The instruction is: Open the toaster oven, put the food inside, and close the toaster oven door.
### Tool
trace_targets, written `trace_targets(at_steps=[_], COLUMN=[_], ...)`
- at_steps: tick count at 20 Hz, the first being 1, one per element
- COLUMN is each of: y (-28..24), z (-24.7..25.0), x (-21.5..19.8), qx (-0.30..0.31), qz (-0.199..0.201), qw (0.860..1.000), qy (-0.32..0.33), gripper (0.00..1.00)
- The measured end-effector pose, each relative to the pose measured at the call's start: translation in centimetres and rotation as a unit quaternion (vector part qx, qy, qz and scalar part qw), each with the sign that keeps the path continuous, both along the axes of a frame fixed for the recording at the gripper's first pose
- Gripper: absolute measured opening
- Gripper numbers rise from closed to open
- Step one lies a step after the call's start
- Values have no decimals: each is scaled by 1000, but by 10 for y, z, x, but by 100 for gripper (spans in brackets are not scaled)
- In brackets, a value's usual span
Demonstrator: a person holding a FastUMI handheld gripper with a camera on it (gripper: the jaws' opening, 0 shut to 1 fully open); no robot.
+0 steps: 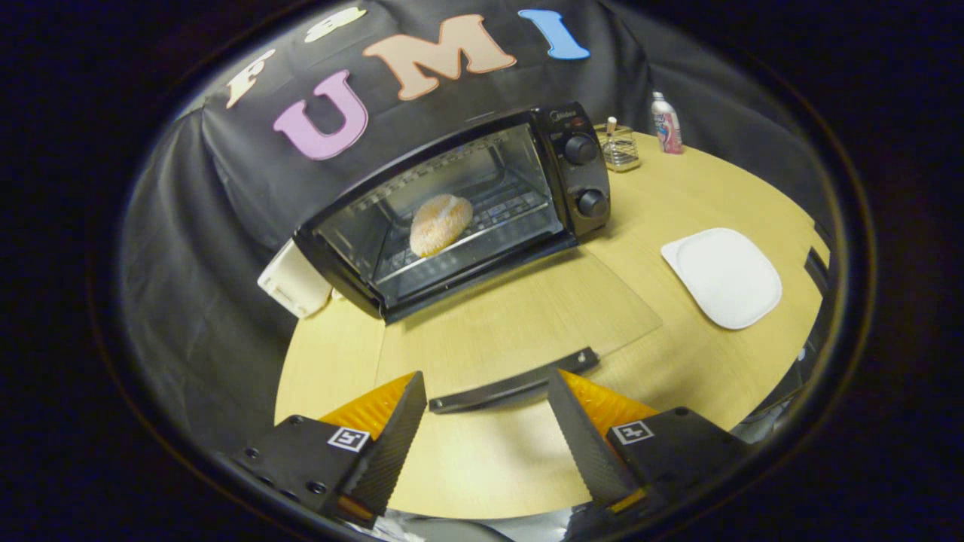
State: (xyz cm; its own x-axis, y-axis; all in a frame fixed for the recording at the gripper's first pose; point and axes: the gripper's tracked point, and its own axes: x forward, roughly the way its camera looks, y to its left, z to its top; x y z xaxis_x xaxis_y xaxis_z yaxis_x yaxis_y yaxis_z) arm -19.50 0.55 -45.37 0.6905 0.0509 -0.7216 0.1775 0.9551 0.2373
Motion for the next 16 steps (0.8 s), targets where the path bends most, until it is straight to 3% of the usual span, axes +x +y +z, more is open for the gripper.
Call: trace_targets(at_steps=[5,11,16], y=[-15,-14,-16], z=[-30,-55,-58], x=[-23,-17,-6], qx=[-76,-121,-141], qz=[45,96,106], qw=[995,985,982], qy=[50,71,66], gripper=[100,100,99])
